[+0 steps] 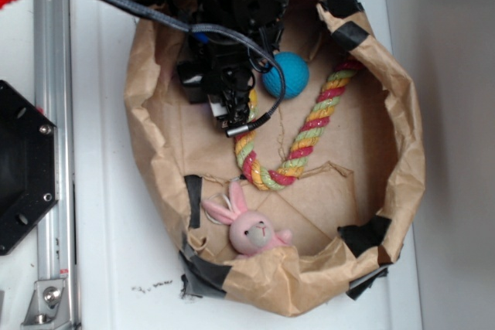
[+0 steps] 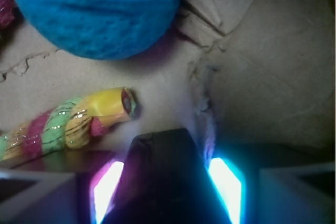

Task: Grab the black box.

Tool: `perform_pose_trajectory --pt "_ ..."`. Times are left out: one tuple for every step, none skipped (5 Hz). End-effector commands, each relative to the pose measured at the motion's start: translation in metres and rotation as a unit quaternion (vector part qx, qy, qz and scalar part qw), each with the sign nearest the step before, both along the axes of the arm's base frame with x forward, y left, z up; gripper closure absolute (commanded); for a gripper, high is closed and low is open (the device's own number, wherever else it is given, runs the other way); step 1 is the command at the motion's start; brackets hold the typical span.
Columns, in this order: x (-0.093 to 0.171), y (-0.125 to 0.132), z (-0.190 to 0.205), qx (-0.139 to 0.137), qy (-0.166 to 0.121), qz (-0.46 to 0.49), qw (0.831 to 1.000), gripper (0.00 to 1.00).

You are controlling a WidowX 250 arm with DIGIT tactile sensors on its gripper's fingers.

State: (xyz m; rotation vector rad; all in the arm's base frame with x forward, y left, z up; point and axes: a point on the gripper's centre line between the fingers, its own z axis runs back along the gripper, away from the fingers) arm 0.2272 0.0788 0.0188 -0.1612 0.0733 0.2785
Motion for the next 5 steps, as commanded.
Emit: perform_pose_trajectory --pt "0.012 -0.002 0.064 0.088 -0.058 -0.098 0.99 1.0" --pt "0.021 -0.018 0.115 0.14 -0.111 -0.158 0.971 1.0" --pt "0.027 -0.029 0.158 0.162 -0.134 -0.193 0.958 1.0" --pt "0.039 -0.039 0.163 0.161 -0.121 -0.214 0.956 1.0" --pt "0.038 -0.042 0.155 0.142 -0.104 -0.219 0.96 1.0"
